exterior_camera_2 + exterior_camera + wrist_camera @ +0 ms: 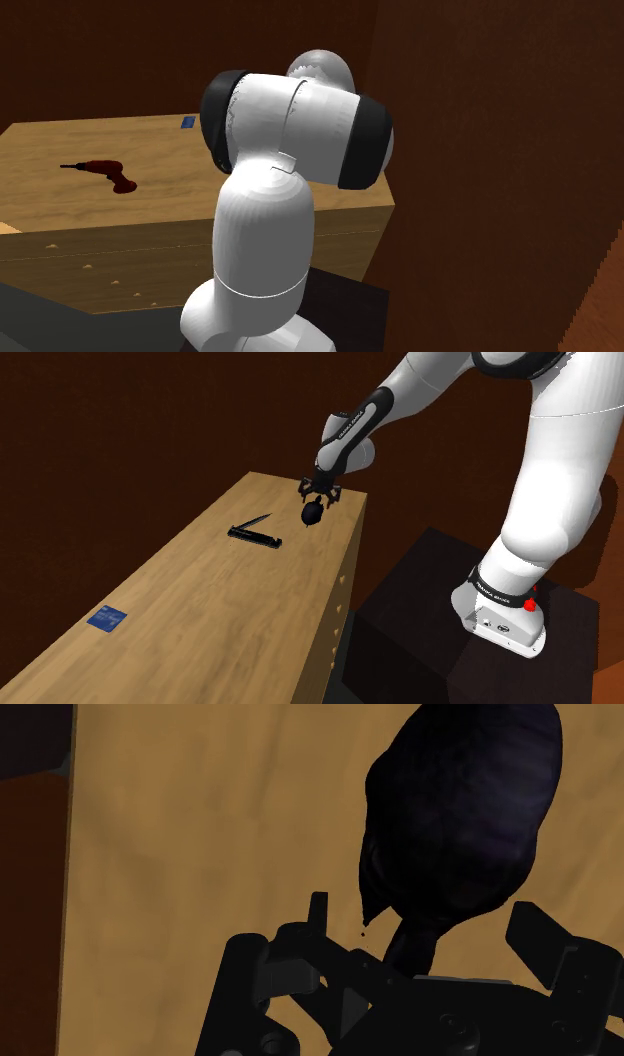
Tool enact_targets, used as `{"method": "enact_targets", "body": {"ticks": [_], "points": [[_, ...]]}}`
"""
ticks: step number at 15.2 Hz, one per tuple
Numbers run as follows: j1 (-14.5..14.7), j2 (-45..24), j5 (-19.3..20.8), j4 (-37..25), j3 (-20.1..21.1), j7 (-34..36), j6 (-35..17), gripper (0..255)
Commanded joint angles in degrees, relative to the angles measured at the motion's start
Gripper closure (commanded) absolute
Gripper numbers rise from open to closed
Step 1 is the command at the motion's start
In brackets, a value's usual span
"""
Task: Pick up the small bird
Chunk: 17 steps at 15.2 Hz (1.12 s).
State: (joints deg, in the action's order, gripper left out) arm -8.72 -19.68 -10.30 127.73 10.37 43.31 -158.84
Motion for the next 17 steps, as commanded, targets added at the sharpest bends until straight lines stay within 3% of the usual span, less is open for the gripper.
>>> {"method": "enact_targets", "body": {"ticks": [1,10,17], "points": [[0.0,-0.2,0.0,-0.1,0.0,0.0,-0.2,255],[0.1,-0.2,0.0,-0.1,0.0,0.0,-0.2,255],[-0.1,4.3,0.1,-0.2,0.0,0.7,4.5,255]]}}
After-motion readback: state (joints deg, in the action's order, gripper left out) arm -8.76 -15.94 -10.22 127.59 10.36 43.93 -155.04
